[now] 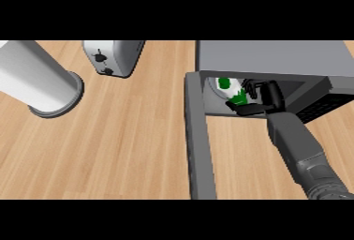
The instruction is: Pick up the milk, place it into the microwave and close the microwave
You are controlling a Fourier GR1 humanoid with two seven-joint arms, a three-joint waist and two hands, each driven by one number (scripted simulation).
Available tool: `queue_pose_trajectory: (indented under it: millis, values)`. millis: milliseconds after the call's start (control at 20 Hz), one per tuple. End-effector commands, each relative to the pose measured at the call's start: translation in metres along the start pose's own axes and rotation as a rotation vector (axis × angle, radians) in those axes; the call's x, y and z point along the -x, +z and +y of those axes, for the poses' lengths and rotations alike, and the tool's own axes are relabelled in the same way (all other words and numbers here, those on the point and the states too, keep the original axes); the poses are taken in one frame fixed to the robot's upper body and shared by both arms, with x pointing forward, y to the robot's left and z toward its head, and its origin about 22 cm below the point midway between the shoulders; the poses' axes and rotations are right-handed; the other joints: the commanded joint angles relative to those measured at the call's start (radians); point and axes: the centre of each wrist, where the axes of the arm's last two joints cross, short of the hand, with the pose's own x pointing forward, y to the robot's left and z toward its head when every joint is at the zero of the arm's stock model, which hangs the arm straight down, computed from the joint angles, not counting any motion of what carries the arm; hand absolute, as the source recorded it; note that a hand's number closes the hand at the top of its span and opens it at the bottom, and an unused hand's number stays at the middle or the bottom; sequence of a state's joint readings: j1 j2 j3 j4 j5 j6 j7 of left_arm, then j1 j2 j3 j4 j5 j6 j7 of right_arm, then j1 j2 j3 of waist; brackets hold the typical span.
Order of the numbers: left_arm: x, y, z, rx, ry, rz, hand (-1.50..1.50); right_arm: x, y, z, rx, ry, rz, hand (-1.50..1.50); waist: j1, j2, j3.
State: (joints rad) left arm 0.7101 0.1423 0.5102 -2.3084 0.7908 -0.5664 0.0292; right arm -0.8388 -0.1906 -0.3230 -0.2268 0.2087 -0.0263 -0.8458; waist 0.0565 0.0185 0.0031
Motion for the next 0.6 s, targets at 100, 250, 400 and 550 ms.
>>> queue_pose_trajectory:
  millis: [100, 250, 400, 550]
  values:
    - [-0.012, -0.015, -0.003, 0.048, -0.008, -0.063, -1.5, -0.03, -0.036, -0.031, 0.008, 0.039, 0.03, 1.5, 0.023, 0.014, 0.001]
    - [-0.007, -0.019, -0.007, 0.086, 0.016, -0.08, -1.5, -0.032, -0.04, -0.019, 0.022, 0.104, 0.023, 1.5, 0.048, 0.022, 0.002]
    - [-0.008, -0.021, -0.004, 0.079, 0.032, -0.082, -1.5, -0.038, -0.045, -0.029, 0.06, 0.235, 0.016, 1.5, 0.053, 0.026, 0.002]
    - [-0.004, -0.028, 0.003, 0.085, 0.029, -0.071, -1.5, -0.045, -0.053, -0.036, 0.11, 0.283, 0.017, 1.5, 0.056, 0.035, 0.002]
